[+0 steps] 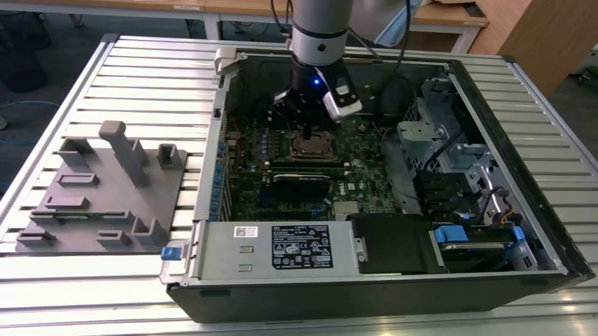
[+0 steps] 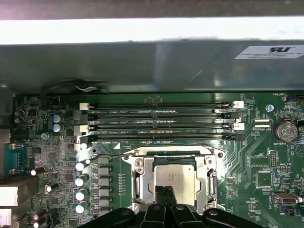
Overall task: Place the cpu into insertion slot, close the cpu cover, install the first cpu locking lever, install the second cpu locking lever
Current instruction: 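Install the first cpu locking lever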
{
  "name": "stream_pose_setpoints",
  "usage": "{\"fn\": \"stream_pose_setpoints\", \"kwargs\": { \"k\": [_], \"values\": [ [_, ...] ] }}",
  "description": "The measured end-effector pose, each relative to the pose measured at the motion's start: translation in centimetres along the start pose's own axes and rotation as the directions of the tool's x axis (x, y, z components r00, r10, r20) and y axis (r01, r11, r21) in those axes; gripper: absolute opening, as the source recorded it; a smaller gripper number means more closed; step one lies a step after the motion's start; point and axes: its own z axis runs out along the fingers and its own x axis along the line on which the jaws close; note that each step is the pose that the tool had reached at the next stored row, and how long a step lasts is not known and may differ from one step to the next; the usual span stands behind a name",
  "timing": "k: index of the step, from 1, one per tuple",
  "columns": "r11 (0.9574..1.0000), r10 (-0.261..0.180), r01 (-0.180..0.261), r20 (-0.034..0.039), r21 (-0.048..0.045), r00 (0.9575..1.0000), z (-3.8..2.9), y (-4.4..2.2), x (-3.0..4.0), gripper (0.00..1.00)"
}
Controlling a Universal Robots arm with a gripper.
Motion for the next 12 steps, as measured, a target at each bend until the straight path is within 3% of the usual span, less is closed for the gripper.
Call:
{"fn": "stream_pose_setpoints", "kwargs": {
  "k": [12],
  "values": [
    [1.0, 0.0, 0.0, 0.0, -0.001, 1.0, -0.2, -0.01, 0.22, 0.11]
  ]
}}
